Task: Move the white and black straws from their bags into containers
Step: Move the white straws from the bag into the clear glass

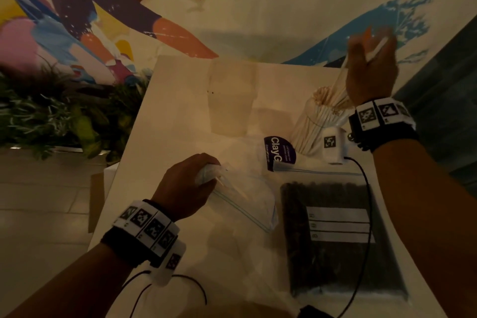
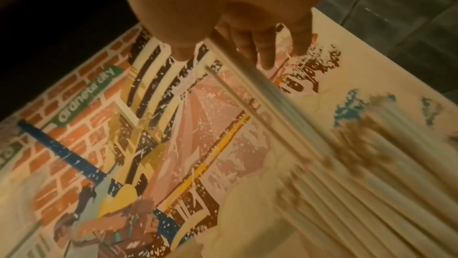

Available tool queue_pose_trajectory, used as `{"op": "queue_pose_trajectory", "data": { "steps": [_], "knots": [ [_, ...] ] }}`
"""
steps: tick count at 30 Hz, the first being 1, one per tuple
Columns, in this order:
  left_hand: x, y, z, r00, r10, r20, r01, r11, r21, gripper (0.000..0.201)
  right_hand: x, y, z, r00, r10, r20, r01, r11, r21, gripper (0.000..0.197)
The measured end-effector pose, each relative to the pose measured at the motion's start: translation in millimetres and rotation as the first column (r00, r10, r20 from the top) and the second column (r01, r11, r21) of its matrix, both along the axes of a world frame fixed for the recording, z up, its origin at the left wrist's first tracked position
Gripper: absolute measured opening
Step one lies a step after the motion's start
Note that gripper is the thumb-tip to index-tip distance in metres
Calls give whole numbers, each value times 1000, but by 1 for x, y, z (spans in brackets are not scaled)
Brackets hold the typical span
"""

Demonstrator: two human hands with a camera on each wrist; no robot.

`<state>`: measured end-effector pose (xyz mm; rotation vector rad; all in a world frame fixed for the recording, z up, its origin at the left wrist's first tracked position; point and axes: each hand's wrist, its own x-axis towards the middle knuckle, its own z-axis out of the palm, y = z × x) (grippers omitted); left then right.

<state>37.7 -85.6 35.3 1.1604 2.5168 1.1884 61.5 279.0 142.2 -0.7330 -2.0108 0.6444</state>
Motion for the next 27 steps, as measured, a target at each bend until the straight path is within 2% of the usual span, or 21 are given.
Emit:
{"op": "queue_pose_trajectory", "data": {
  "steps": [2,4,6,7,9,10,11,13,15,16,18,19,20,21,23,24,25,27],
  "knots": [
    [0,1,0,1000,1,-8,-1,1000,-6,17,-5,4,7,990,24,-142,-8,994,111,63],
    [0,2,0,1000,10,-6,-10,1000,-10,14,-8,7,7,989,46,-141,-20,983,182,57],
    [-1,3,0,1000,11,-3,-11,1000,-20,15,-9,8,0,1000,1,9,-3,984,180,59],
    [-1,3,0,1000,8,-7,-8,1000,-25,15,-8,5,-5,991,-15,134,-2,992,125,68],
    [-1,3,0,1000,6,-17,-7,999,-36,15,-6,2,-21,914,-33,405,37,999,-2,95],
    [-1,3,0,1000,9,-17,-9,999,-40,16,-6,2,-26,868,-44,495,67,997,-29,99],
    [-1,2,0,1000,12,-15,-12,999,-44,16,-6,2,-30,850,-45,525,82,996,-47,92],
    [-1,1,-1,1000,8,-15,-9,999,-47,18,-9,5,-32,911,-16,412,32,999,-32,78],
    [-2,0,-1,1000,3,-25,-4,999,-51,17,-13,0,-22,983,-27,183,17,998,55,78],
    [-2,1,-1,1000,3,-26,-4,999,-54,17,-16,-5,-17,995,-18,98,8,994,106,75],
    [-2,3,1,1000,-1,-25,0,999,-49,16,-19,-19,-6,996,8,91,-29,975,222,63],
    [-2,4,2,1000,-5,-26,3,999,-42,16,-21,-23,-7,984,-7,180,-47,955,293,58],
    [-2,5,3,999,-8,-32,7,999,-37,16,-23,-24,-11,945,-39,324,-78,937,340,54],
    [-1,5,4,999,-11,-38,9,999,-35,17,-24,-25,-18,864,-69,499,-116,937,330,55],
    [-1,5,4,999,-10,-35,9,1000,-30,17,-22,-20,-37,615,-112,781,-105,970,221,58],
    [-1,5,4,999,-7,-31,6,1000,-28,18,-20,-16,-45,518,-119,847,-60,983,174,59],
    [-1,4,4,1000,-5,-29,4,1000,-31,18,-17,-13,-49,474,-125,871,-11,989,147,60],
    [0,3,3,1000,0,-31,-2,999,-39,19,-12,-8,-52,494,-184,850,70,983,172,60]
  ]
}}
